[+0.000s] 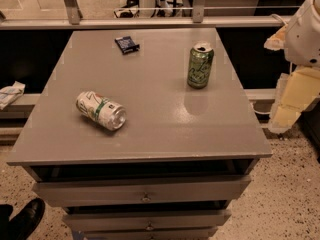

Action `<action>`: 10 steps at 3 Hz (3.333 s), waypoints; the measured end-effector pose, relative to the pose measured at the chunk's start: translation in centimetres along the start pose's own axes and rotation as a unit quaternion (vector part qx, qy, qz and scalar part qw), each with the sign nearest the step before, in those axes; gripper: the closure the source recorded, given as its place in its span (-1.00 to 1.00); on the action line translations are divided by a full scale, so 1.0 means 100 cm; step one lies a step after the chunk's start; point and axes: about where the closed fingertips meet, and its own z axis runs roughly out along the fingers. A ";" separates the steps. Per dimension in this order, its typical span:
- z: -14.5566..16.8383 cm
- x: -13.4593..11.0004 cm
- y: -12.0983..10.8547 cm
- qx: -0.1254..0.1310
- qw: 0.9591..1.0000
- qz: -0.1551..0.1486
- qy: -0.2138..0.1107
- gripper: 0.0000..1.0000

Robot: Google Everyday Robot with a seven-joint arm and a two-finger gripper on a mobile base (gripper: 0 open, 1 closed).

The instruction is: Move green can near 7up can

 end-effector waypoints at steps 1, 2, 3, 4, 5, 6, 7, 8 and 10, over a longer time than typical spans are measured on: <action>0.000 0.000 0.000 0.000 1.000 0.000 0.000 -1.00; 0.021 0.002 -0.041 0.028 0.998 0.021 -0.059 -1.00; 0.049 -0.001 -0.084 0.047 0.991 0.040 -0.119 -1.00; 0.083 -0.010 -0.125 0.059 0.978 0.078 -0.186 -1.00; 0.124 -0.039 -0.169 0.061 0.951 0.118 -0.280 -1.00; 0.145 -0.061 -0.191 0.057 0.931 0.136 -0.334 -1.00; 0.160 -0.075 -0.200 0.034 0.915 0.161 -0.367 -1.00; 0.166 -0.086 -0.195 -0.002 0.904 0.184 -0.386 -0.68; 0.153 -0.100 -0.171 -0.055 0.882 0.198 -0.425 0.40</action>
Offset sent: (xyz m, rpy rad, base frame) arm 0.0853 -0.0275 -0.0192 0.2118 -0.1529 -0.0516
